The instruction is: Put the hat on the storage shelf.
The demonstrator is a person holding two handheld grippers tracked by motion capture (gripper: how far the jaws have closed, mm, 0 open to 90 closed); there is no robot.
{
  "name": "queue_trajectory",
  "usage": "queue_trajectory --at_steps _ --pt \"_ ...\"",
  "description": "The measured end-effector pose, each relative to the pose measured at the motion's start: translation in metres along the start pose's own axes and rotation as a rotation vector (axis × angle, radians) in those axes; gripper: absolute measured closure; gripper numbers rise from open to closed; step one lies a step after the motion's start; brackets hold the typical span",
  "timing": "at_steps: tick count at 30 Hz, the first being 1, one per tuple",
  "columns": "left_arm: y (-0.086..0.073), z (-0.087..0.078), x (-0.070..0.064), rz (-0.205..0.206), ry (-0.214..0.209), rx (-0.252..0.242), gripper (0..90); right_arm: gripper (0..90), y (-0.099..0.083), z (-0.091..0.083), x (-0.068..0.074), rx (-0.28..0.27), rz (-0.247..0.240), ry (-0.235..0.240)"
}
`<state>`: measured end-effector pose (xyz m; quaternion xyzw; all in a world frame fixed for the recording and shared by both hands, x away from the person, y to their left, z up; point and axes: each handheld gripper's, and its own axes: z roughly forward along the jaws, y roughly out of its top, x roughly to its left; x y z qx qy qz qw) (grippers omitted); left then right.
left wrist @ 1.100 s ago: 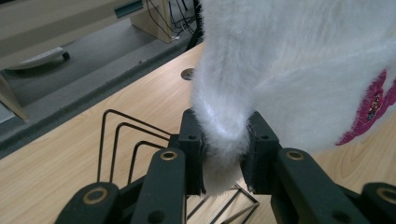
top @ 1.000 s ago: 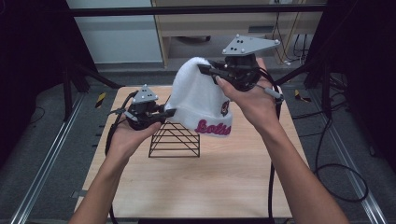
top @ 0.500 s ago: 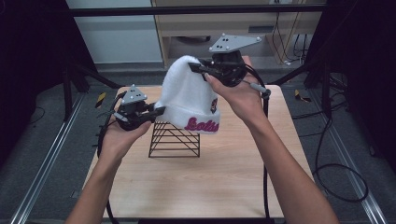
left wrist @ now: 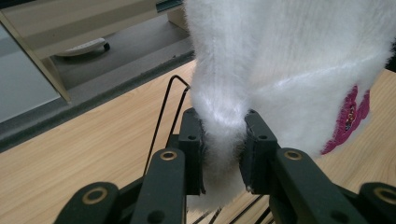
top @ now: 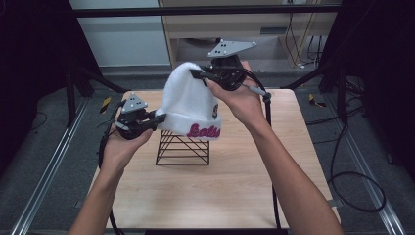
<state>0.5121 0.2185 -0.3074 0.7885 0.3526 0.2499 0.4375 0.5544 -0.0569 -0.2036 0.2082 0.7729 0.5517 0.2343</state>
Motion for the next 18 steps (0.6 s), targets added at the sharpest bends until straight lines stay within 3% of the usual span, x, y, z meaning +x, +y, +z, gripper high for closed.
queue_trajectory --at_steps 18 --pt "-0.022 0.010 0.010 -0.049 0.016 0.011 72.3 82.7 -0.012 0.023 0.004 0.058 -0.019 0.013"
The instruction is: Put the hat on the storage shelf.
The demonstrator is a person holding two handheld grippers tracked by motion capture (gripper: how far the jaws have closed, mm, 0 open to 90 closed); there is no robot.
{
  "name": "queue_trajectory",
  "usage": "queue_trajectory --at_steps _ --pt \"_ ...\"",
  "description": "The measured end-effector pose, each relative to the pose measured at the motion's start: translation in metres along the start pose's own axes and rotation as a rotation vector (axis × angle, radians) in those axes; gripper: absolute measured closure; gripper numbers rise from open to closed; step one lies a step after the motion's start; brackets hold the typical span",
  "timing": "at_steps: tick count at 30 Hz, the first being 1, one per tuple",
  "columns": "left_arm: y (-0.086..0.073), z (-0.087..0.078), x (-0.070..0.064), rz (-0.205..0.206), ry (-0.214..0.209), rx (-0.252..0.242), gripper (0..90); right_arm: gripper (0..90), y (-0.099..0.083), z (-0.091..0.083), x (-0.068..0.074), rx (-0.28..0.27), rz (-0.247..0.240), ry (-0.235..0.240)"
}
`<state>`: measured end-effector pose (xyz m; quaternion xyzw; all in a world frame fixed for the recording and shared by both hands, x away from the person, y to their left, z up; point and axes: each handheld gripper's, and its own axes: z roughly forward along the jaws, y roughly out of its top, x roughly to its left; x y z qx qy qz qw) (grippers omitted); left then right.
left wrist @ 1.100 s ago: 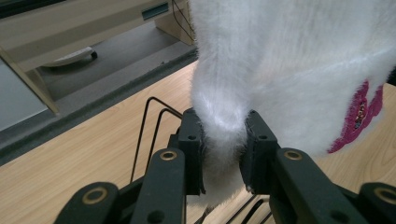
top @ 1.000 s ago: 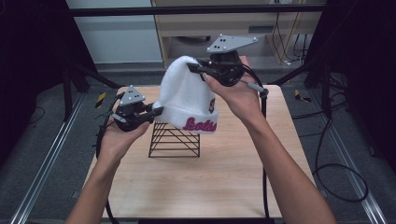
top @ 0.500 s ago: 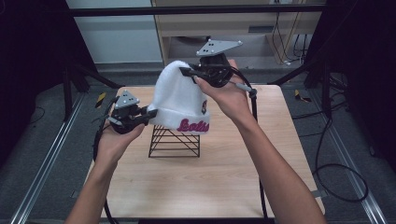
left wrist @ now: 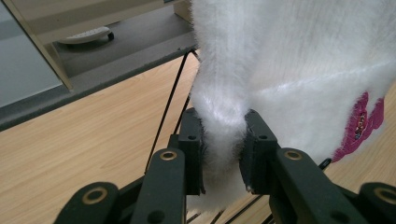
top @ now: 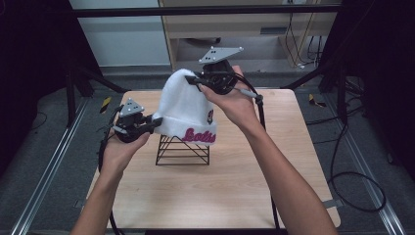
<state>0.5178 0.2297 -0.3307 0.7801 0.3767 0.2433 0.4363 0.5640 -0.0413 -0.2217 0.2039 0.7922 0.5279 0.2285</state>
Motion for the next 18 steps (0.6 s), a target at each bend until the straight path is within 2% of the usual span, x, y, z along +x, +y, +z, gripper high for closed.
queue_trajectory --at_steps 7,12,18 --pt "-0.010 0.005 0.004 -0.021 0.001 0.005 72.1 82.5 -0.005 0.006 0.002 0.027 -0.018 0.002" --pt "-0.014 0.008 0.003 -0.021 0.001 0.010 71.7 82.5 -0.008 0.009 0.002 0.040 -0.021 0.006" --pt "-0.023 0.008 0.005 -0.033 0.004 0.010 71.9 82.4 -0.012 0.011 0.009 0.052 -0.031 0.021"
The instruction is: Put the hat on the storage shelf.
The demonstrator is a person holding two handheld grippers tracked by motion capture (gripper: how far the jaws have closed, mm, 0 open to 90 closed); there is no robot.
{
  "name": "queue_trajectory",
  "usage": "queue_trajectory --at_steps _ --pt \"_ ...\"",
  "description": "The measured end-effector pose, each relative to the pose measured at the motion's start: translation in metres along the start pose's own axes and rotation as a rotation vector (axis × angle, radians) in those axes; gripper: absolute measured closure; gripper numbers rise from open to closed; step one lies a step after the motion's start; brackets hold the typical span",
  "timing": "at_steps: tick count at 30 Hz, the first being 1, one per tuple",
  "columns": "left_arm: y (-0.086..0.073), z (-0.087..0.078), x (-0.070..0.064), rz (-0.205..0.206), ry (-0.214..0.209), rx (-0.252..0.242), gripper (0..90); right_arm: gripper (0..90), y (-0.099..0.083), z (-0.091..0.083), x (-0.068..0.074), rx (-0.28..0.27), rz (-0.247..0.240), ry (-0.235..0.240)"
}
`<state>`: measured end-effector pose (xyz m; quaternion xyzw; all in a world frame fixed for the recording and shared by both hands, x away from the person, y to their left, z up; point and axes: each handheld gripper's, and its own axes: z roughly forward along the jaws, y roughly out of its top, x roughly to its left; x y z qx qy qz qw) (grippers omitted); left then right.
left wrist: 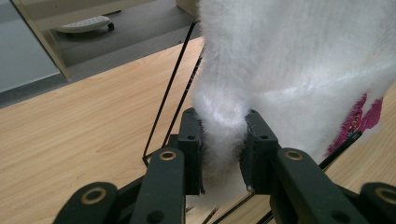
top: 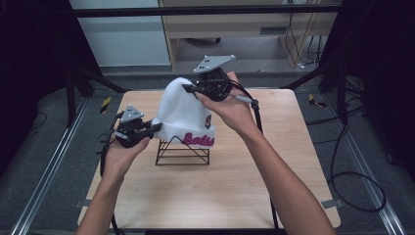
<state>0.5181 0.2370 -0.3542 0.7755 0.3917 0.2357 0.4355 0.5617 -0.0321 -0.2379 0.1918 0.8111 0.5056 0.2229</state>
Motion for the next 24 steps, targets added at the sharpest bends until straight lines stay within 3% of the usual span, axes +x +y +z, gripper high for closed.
queue_trajectory --at_steps 24 --pt "-0.025 0.001 0.004 -0.008 0.012 0.018 72.2 82.5 -0.013 0.005 0.018 0.040 -0.020 0.039"
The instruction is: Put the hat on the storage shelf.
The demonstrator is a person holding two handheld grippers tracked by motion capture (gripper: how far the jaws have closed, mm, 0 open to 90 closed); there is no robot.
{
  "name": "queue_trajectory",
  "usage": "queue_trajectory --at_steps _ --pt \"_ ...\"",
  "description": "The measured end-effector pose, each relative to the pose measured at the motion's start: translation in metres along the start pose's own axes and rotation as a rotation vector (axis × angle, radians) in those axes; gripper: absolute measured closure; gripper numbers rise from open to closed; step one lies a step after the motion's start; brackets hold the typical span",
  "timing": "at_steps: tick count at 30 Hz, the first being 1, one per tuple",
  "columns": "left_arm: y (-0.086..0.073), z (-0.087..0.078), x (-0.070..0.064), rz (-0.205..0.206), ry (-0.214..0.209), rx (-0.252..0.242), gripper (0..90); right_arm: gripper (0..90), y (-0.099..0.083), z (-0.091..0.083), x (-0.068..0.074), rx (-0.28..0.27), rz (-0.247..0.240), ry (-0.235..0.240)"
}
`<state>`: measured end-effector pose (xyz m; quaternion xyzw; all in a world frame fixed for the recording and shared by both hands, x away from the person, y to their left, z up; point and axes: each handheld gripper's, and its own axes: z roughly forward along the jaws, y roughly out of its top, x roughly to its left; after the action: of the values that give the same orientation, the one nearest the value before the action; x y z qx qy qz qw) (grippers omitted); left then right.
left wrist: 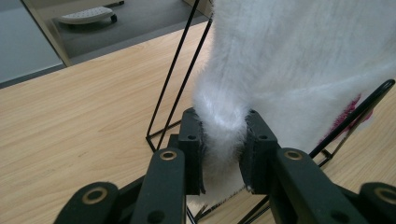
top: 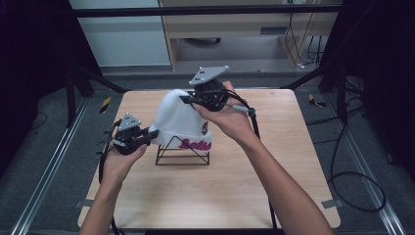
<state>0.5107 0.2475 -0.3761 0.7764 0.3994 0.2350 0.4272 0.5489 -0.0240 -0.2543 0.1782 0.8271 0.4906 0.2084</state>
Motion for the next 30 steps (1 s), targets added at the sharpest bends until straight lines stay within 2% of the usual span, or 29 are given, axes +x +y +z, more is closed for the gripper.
queue_trajectory --at_steps 30 --pt "-0.040 0.014 0.004 -0.032 -0.017 0.052 72.2 82.6 -0.025 0.019 0.021 0.092 -0.003 0.052"
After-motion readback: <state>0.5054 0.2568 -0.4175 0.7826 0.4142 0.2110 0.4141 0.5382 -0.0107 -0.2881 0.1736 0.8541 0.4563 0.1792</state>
